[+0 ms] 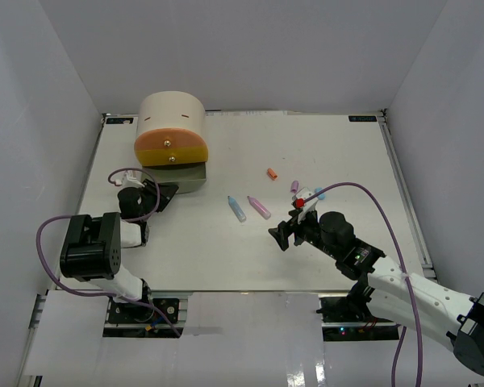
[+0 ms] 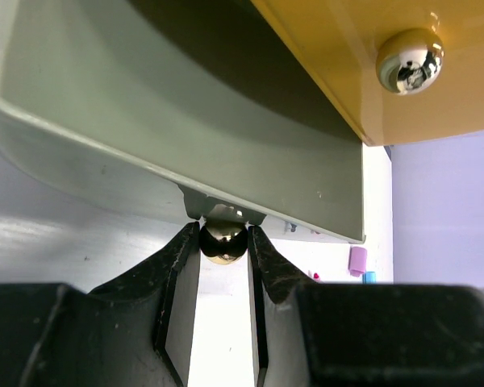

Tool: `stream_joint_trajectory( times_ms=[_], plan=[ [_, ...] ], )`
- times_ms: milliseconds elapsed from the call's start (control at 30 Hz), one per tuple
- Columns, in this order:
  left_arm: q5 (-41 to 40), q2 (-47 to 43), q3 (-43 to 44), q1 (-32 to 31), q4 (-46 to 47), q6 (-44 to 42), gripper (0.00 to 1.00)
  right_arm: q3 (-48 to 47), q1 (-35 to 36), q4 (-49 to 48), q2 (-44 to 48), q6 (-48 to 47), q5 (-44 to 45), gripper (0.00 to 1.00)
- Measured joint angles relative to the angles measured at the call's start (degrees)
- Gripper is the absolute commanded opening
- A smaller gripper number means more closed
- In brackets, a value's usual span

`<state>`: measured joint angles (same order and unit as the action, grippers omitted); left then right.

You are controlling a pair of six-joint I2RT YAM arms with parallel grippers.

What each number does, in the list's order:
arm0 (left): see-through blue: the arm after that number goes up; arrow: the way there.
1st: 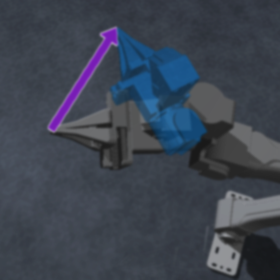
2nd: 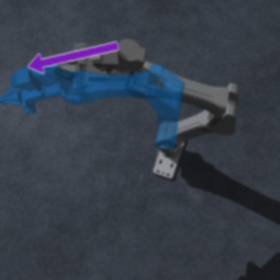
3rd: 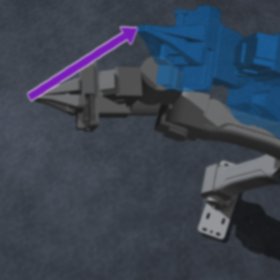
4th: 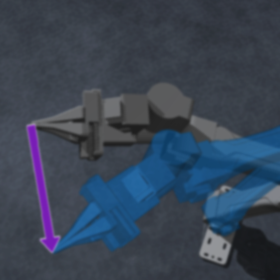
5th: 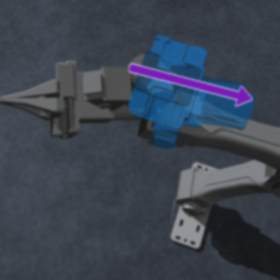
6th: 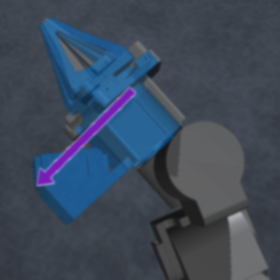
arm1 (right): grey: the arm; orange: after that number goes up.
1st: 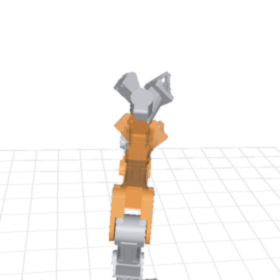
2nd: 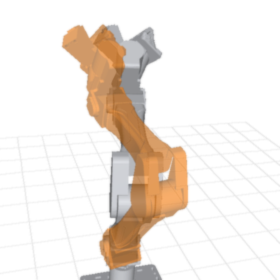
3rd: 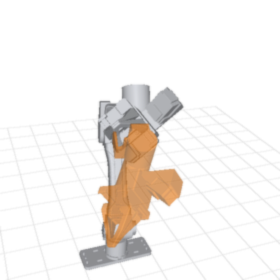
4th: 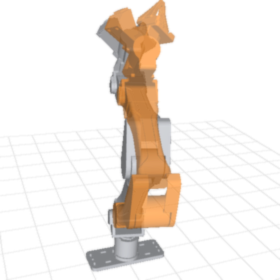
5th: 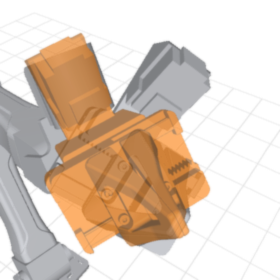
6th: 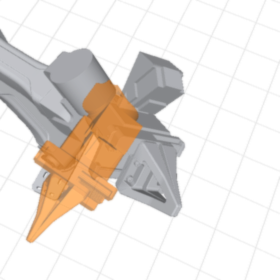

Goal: Sort the stationery into containers
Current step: Open the drawer in the storage box.

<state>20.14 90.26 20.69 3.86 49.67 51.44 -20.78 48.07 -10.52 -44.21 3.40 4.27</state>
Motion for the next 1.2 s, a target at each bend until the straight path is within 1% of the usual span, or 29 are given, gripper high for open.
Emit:
stream_joint_trajectory(
  times_ms=[233,367,500,600,633,733,767,933,967,1067,1100,1167,1200],
  plan=[
    [-0.1,-3.0,-2.0,0.0,-1.7,-0.2,0.24,0.1,0.0,0.0,0.0,0.0,-0.1,0.9],
    [-0.2,-4.1,-2.6,0.0,-2.6,-0.3,0.3,0.1,0.0,0.0,0.0,0.0,-0.3,0.9],
    [-0.2,-4.6,-2.6,0.0,-3.5,-0.4,0.43,0.1,0.0,0.0,0.0,0.1,-0.5,0.9],
    [-0.5,-5.2,-2.6,0.0,-5.8,-0.4,0.5,0.1,0.0,-0.1,0.0,0.3,-0.6,0.9],
    [-0.6,-5.4,-2.6,0.0,-6.5,-0.4,0.55,0.1,0.0,-0.1,0.0,0.3,-0.6,0.9],
    [-1.0,-6.8,-2.6,0.0,-9.6,-0.4,0.6,0.1,0.0,0.0,0.0,0.5,-0.7,0.9],
    [-1.2,-7.5,-2.6,0.0,-10.9,-0.4,0.65,0.1,0.0,0.0,0.0,0.6,-0.7,0.9],
    [-1.7,-13.8,-2.1,0.0,-20.5,-0.9,0.77,0.1,0.0,0.0,0.2,0.9,-0.7,0.9],
    [-1.8,-15.3,-1.8,0.0,-22.6,-1.0,0.82,0.1,0.0,0.1,0.1,0.9,-0.7,0.9],
    [-2.4,-21.4,0.0,0.0,-31.3,-2.4,0.89,-0.1,0.0,0.6,-0.2,1.0,-0.5,0.9],
    [-2.8,-23.3,0.9,0.0,-34.0,-3.2,0.94,-0.2,0.0,1.0,-0.4,1.0,-0.3,0.91],
    [-3.6,-26.9,3.5,0.0,-39.6,-5.2,0.98,-1.0,0.0,2.2,-1.2,1.6,0.5,0.91],
    [-4.1,-28.2,5.0,0.0,-42.5,-6.2,0.98,-1.5,0.0,3.1,-1.6,2.1,1.3,0.92]
  ],
)
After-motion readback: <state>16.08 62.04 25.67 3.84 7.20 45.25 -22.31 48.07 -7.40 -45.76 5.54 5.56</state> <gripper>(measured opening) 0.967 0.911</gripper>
